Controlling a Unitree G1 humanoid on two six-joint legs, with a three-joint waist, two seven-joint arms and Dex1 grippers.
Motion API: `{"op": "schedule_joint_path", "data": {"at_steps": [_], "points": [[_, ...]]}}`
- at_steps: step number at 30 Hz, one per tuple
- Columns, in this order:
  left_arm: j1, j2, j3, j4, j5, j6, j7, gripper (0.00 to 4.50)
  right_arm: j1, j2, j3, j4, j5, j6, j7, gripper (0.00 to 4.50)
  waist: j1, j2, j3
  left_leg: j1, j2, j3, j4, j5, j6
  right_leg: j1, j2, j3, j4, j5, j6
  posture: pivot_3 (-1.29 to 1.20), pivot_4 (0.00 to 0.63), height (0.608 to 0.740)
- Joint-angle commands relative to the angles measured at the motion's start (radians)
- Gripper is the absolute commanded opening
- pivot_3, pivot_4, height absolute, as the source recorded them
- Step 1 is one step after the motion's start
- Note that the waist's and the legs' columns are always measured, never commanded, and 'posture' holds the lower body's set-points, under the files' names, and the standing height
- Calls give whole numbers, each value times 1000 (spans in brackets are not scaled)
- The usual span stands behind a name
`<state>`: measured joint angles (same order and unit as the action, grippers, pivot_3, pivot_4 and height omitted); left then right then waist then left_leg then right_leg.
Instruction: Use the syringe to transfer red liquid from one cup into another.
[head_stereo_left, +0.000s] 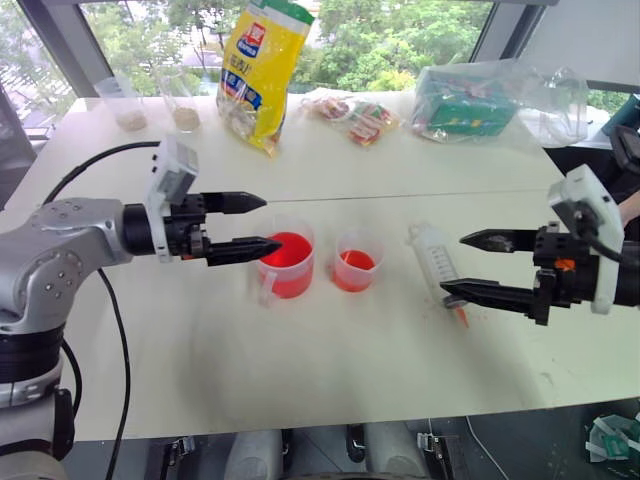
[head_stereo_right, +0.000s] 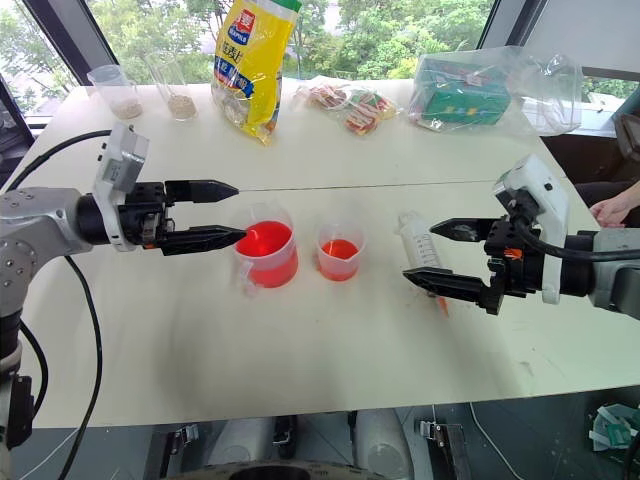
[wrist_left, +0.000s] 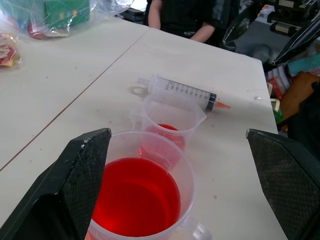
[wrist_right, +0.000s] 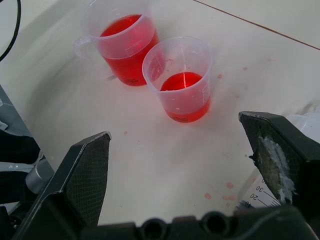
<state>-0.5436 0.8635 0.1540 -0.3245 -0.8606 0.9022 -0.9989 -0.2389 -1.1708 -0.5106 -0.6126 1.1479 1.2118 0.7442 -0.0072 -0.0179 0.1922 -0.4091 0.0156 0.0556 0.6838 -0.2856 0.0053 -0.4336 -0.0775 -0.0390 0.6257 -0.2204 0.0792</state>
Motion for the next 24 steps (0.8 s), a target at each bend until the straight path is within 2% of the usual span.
{"op": "schedule_joint_path", "data": {"at_steps": [1,17,24], "points": [[-9,3,17,-19,-2,-22,1,4500,-5,-23,-4,0,-9,-27,8,4486,0,0,0,0,0,0,0,0,0,0,0,0,0,0,0,0,150,740],[-10,-8,16,-27,-2,-40,12,4500,-34,-39,63,20,-38,-14,-44,4486,0,0,0,0,0,0,0,0,0,0,0,0,0,0,0,0,150,740],[-6,-10,7,-28,11,-54,7,4500,-147,-46,201,93,-100,39,-141,4486,-3,0,0,0,0,0,0,0,0,0,0,0,0,0,0,0,150,740]]}}
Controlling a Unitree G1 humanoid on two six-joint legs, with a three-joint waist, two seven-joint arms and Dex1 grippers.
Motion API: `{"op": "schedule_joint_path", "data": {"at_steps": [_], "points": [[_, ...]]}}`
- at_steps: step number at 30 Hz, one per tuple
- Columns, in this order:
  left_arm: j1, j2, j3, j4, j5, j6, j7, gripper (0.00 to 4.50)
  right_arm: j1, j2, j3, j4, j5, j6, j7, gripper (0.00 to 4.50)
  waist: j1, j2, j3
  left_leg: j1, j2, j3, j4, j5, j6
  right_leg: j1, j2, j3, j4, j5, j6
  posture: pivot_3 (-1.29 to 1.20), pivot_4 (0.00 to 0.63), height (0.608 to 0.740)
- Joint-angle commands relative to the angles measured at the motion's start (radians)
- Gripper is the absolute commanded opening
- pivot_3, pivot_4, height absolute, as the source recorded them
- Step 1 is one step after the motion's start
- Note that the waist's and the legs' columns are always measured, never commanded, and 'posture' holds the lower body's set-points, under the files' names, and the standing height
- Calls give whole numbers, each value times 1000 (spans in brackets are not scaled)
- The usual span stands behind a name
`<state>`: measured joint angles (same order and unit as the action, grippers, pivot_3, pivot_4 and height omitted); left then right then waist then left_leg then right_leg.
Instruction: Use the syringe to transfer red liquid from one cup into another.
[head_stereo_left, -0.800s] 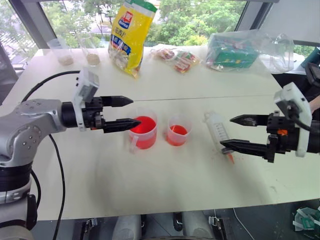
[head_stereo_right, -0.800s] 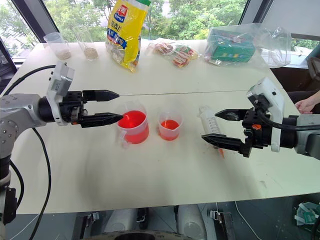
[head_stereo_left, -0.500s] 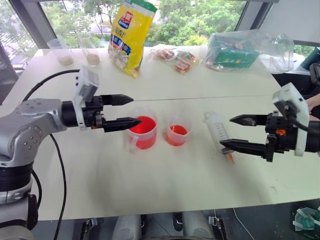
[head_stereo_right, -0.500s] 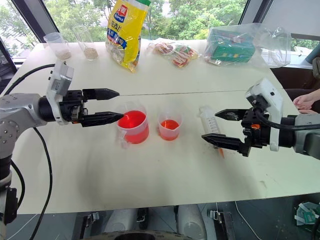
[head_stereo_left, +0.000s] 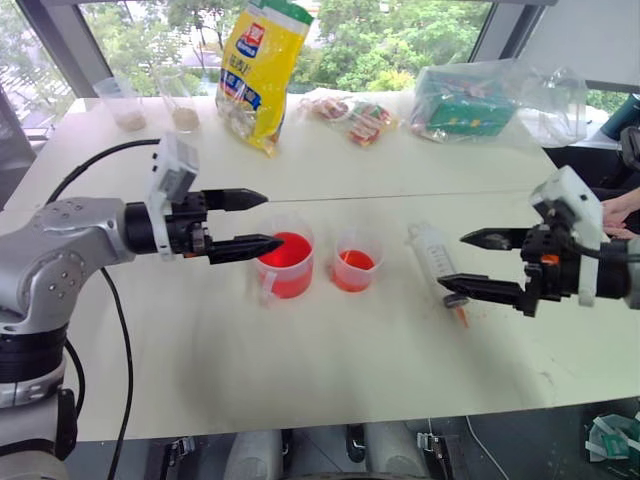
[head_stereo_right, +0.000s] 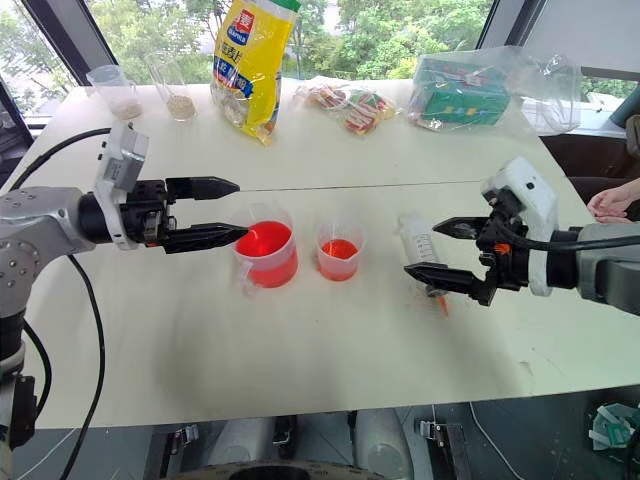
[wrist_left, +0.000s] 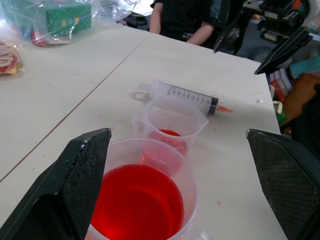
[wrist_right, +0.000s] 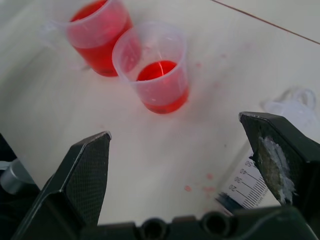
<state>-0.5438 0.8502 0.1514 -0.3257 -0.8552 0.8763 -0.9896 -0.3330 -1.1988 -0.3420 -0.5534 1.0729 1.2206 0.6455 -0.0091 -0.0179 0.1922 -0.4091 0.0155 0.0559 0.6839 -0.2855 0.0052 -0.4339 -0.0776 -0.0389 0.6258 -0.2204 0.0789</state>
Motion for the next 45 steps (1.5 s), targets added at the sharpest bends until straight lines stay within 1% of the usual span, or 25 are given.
{"op": "schedule_joint_path", "data": {"at_steps": [1,3,5,8,12,17,25,32,35,36,38,39,40,45], "points": [[-7,2,8,-26,7,-30,-2,4500,-88,-10,74,52,-39,52,-63,4486,-1,0,0,0,0,0,0,0,0,0,0,0,0,0,0,0,150,740],[-9,-3,5,-26,6,-33,1,4500,-161,10,157,93,-66,115,-104,4486,-2,0,0,0,0,0,0,0,0,0,0,0,0,0,0,0,150,740],[-13,-8,2,-27,6,-34,4,4500,-217,30,212,126,-87,163,-128,4486,-1,0,0,0,0,0,0,0,0,0,0,0,0,0,0,0,150,740],[-14,-18,2,-29,3,-36,12,4500,-326,122,330,254,-166,214,-163,4486,-3,0,0,0,0,0,0,0,0,-1,0,1,0,0,0,0,150,740],[2,-27,5,-43,7,-43,22,4500,-404,196,414,383,-249,226,-150,4486,-1,0,0,-1,0,1,0,0,0,-1,0,1,0,0,0,0,150,740],[25,-43,20,-71,-10,-40,58,4500,-467,228,528,473,-365,195,-113,4486,-1,0,0,-1,-1,2,0,-1,2,-1,-1,1,0,2,3,0,150,740],[57,-52,32,-96,-18,-52,94,4500,-496,295,636,567,-489,146,-40,4486,-2,0,0,-1,-1,1,0,-1,2,-1,-1,0,1,2,4,0,150,740],[66,-53,38,-97,-21,-61,104,4500,-511,353,676,649,-574,103,11,4486,-4,0,0,-1,-1,2,0,-1,2,-1,0,0,1,2,4,0,150,740],[67,-52,39,-92,-18,-68,102,4500,-522,377,683,687,-610,84,26,3655,-4,0,0,0,-1,2,0,-1,2,-1,0,0,1,2,4,0,150,740],[67,-52,39,-90,-16,-70,102,4500,-524,384,685,697,-621,79,30,3219,-5,0,0,0,-1,2,0,-1,2,-1,0,0,1,2,4,0,150,740],[66,-51,38,-85,-13,-74,98,4500,-525,398,686,709,-640,72,38,2142,-7,0,0,0,-1,2,0,-1,2,-1,0,0,2,2,4,0,150,740],[63,-51,35,-82,-11,-76,96,4500,-523,404,687,714,-649,68,42,1721,-8,-1,0,1,-1,2,0,-1,2,-1,0,1,2,2,4,0,150,740],[60,-51,32,-79,-9,-79,95,4500,-520,408,686,717,-657,66,46,1435,-9,-1,-1,1,0,2,0,-1,2,-1,0,1,2,2,4,0,150,740],[27,-45,22,-54,-4,-86,81,4500,-502,395,638,668,-671,95,47,1405,-6,-2,-1,2,0,2,0,-1,1,-1,0,1,3,2,4,0,150,740]]}}
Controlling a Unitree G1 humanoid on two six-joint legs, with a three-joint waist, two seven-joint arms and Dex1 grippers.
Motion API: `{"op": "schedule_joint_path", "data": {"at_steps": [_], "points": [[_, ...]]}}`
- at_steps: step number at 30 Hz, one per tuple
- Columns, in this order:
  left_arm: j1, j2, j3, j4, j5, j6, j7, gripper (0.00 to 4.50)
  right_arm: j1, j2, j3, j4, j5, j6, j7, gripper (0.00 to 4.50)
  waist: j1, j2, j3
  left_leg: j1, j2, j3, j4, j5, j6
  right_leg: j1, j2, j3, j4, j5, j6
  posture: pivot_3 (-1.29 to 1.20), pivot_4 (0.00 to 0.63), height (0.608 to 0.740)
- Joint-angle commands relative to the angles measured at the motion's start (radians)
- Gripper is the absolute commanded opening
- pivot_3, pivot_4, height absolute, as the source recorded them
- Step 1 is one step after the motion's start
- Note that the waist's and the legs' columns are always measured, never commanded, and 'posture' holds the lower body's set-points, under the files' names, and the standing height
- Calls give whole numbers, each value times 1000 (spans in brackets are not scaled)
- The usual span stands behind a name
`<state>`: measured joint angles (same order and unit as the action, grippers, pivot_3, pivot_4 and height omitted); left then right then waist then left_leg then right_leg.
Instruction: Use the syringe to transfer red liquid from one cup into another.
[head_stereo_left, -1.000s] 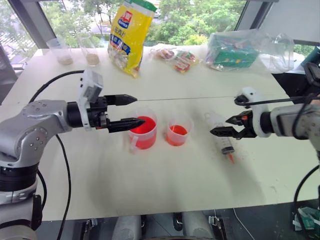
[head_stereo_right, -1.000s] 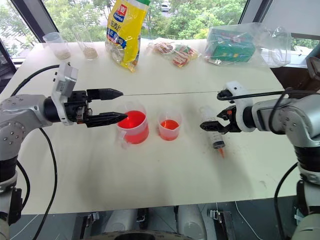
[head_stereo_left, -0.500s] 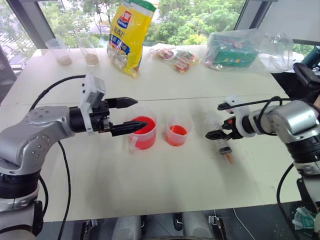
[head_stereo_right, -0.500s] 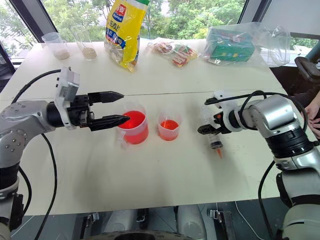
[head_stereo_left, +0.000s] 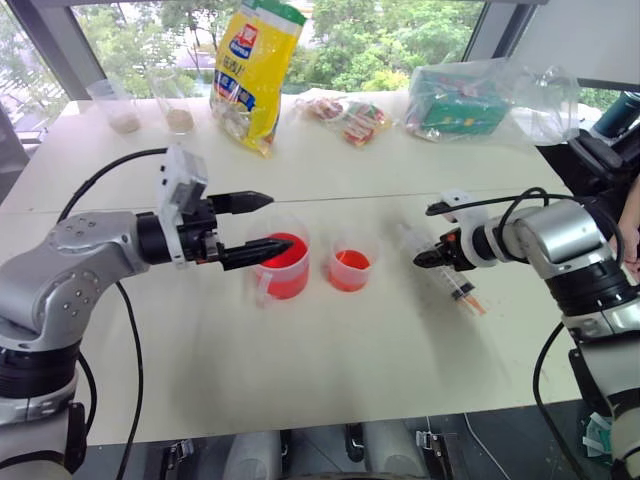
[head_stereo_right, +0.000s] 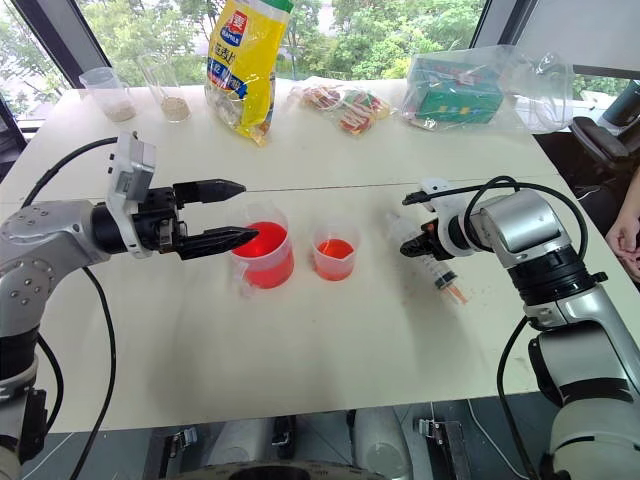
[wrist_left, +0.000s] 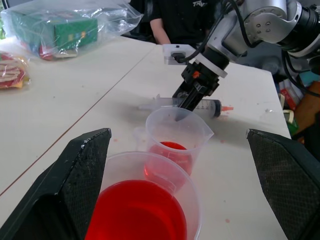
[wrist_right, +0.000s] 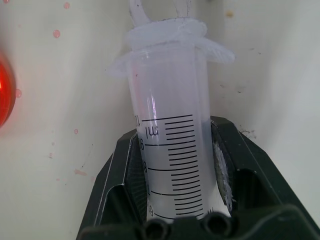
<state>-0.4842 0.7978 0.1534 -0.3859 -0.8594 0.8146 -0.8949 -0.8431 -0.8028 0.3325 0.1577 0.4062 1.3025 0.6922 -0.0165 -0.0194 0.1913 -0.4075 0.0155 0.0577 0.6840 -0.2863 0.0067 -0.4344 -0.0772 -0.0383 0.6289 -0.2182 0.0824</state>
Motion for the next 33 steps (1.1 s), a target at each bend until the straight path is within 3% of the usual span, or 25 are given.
{"op": "schedule_joint_path", "data": {"at_steps": [1,6,9,14,17,21,27,33], "points": [[-45,9,20,19,3,-26,-19,4500,12,-11,-61,-70,-1,22,-5,1405,3,0,0,0,0,0,0,0,0,0,0,0,0,0,0,0,150,740],[-120,25,22,104,20,-40,-54,4500,52,-12,-312,-297,96,-12,5,1405,6,1,1,-2,0,0,0,0,0,-2,0,0,0,0,0,0,150,740],[-174,35,17,162,41,-53,-82,4500,44,97,-503,-431,186,-110,-23,1405,4,1,1,-2,0,0,0,0,0,-2,0,-1,0,0,0,0,150,740],[-257,53,10,255,86,-82,-132,4500,19,317,-606,-562,304,-304,-63,1405,3,1,1,-2,0,-1,-1,0,0,-2,1,-1,0,0,0,0,150,740],[-313,65,15,321,110,-97,-155,4500,25,534,-529,-553,298,-481,-107,1405,1,1,1,-1,0,0,-1,0,0,-2,1,-1,1,0,0,0,150,740],[-331,85,25,340,121,-92,-168,4500,64,710,-401,-443,194,-733,-93,1405,0,1,1,-1,0,0,-1,0,0,-2,0,-1,1,0,0,0,150,740],[-320,129,45,331,124,-74,-174,4500,154,787,-259,-255,75,-1024,27,1405,2,1,1,-2,-1,0,-1,0,0,-1,-2,-1,1,0,0,0,150,740],[-311,160,50,321,122,-56,-192,4500,233,810,-201,-157,31,-1156,86,1405,-1,1,1,-2,-1,0,-1,0,0,-2,-1,-1,1,0,0,0,150,740]]}}
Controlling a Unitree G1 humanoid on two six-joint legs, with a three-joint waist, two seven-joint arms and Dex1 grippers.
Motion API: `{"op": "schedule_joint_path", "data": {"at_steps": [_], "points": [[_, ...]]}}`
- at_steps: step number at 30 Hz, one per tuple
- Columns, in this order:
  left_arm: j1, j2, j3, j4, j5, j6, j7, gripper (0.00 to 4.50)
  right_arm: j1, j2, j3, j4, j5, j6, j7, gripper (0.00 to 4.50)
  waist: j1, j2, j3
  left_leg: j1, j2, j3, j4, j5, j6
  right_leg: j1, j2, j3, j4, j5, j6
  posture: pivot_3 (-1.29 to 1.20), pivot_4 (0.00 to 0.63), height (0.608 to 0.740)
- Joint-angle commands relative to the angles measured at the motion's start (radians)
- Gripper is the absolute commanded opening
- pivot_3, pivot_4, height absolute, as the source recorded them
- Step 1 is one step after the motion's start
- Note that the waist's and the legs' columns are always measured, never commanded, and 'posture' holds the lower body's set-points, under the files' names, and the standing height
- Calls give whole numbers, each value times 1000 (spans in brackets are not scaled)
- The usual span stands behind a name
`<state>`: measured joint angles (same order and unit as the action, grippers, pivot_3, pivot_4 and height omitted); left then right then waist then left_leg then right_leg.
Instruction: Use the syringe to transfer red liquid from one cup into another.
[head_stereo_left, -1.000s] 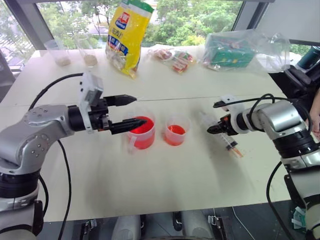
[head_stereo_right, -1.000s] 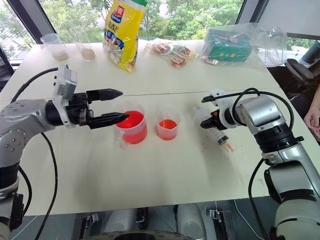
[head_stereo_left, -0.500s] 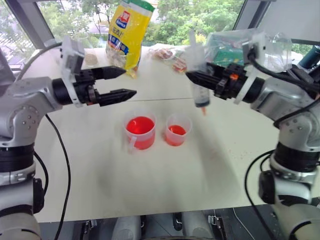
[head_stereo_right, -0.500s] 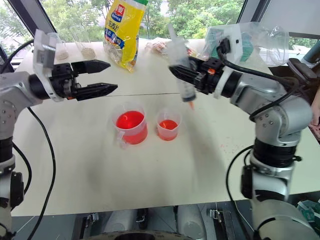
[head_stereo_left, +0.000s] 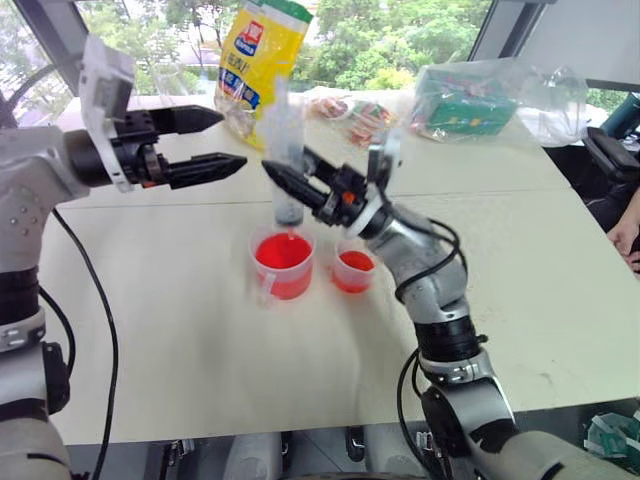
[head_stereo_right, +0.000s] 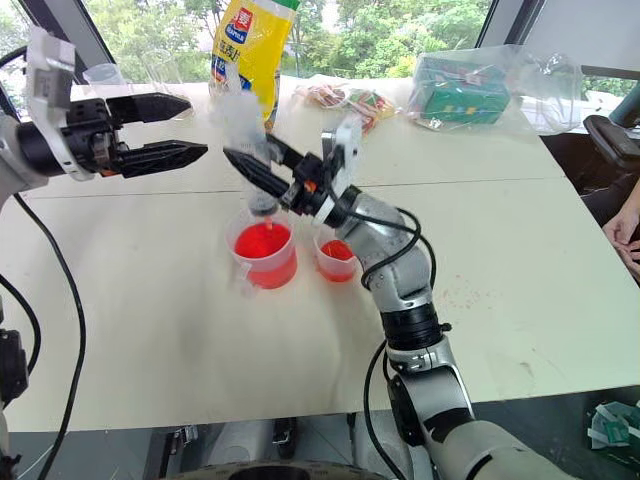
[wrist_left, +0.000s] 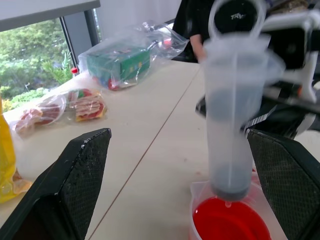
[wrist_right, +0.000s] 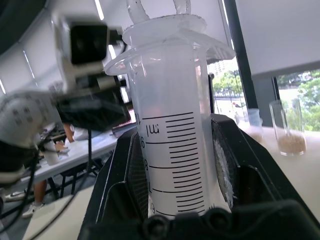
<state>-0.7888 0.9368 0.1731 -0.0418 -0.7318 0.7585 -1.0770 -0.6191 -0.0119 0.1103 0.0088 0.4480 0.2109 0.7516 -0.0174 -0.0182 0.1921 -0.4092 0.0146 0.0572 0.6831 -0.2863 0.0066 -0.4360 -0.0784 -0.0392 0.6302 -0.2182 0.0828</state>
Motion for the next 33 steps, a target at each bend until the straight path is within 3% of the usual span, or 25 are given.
{"op": "schedule_joint_path", "data": {"at_steps": [1,22,33], "points": [[-8,21,29,-21,-5,1,-10,4500,18,19,29,-2,-16,-76,32,1405,0,0,0,0,0,0,0,0,0,0,0,0,0,0,0,0,150,740],[-80,-114,-67,38,71,-53,-59,4500,70,-13,105,13,-53,-75,84,1405,1,0,0,1,0,0,0,1,-1,0,1,0,1,0,0,0,150,740],[-5,28,-29,9,83,-46,-159,4500,51,-13,88,29,-48,-53,83,1405,-1,0,0,1,1,0,0,1,-1,0,1,0,1,0,0,0,150,740]]}}
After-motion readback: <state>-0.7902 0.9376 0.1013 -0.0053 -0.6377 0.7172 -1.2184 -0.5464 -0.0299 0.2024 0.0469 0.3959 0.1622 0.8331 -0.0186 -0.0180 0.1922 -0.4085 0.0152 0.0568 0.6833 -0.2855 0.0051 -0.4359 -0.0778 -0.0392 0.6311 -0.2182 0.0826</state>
